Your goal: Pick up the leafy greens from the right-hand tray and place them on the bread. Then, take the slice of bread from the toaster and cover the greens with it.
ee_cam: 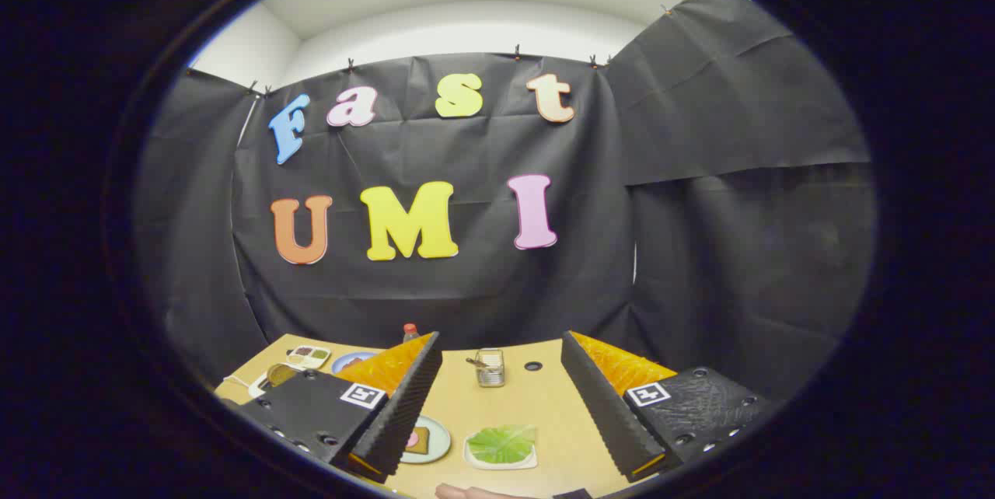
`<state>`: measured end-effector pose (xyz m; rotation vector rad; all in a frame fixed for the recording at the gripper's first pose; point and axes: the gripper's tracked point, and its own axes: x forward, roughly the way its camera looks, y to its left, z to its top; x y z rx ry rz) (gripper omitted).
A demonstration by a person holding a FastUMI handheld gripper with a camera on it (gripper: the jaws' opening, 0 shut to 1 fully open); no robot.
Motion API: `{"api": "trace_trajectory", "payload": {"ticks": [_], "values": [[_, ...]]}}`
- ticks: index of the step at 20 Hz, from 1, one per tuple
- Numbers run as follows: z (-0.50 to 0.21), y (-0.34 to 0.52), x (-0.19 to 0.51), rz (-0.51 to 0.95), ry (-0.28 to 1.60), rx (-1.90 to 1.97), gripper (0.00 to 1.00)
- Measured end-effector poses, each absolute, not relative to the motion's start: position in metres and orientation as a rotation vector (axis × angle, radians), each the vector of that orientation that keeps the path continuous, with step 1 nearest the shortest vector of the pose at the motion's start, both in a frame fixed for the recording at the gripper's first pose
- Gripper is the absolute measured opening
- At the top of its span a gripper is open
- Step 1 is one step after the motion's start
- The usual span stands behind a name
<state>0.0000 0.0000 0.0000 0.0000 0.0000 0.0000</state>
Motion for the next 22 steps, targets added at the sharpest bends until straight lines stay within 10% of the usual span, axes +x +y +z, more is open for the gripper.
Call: {"api": "trace_trajectory", "payload": {"ticks": [22], "values": [[-0.088, -0.030, 0.067, 0.028, 0.199, -0.094, 0.96]]}}
